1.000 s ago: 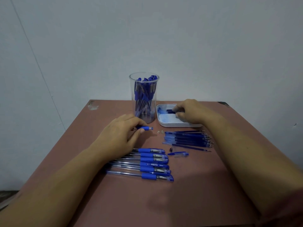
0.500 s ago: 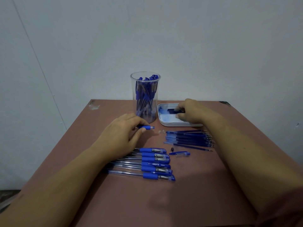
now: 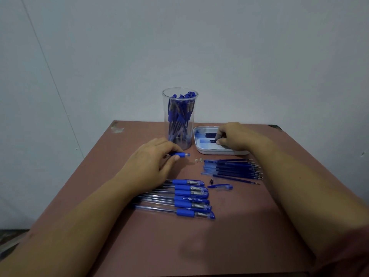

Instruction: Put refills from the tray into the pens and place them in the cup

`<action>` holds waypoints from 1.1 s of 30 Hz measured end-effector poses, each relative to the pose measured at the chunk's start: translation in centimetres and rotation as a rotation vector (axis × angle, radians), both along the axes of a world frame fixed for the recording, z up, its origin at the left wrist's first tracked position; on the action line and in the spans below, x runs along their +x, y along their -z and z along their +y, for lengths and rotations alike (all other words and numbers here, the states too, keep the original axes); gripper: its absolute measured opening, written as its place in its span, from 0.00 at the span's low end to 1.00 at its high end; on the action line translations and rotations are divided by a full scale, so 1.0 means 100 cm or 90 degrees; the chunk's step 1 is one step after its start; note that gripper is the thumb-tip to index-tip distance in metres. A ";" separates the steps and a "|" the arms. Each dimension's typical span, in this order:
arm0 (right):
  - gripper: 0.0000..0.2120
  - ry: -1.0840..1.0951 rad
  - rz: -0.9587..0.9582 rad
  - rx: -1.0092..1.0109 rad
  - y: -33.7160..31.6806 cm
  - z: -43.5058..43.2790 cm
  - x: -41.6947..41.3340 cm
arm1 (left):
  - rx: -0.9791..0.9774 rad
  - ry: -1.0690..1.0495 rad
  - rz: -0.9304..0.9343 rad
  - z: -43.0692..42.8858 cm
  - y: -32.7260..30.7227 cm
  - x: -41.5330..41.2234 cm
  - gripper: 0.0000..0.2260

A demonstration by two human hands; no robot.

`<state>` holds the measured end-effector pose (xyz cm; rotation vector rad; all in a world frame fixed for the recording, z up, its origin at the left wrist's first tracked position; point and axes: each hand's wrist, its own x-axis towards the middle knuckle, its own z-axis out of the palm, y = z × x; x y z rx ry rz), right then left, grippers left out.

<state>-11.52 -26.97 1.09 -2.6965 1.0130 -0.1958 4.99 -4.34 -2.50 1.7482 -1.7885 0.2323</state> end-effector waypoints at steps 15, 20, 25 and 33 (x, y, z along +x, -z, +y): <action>0.06 -0.094 -0.215 -0.014 -0.001 0.094 -0.061 | -0.012 0.010 0.007 0.004 -0.002 -0.013 0.07; 0.04 -0.071 -0.290 -0.030 0.018 0.096 -0.060 | -0.005 0.002 0.023 0.004 0.000 -0.011 0.08; 0.05 -0.087 -0.296 -0.039 0.022 0.094 -0.059 | 0.004 0.001 0.046 0.003 0.000 -0.010 0.08; 0.06 -0.091 -0.289 -0.046 0.025 0.092 -0.058 | 0.002 0.000 0.024 0.002 0.000 -0.009 0.08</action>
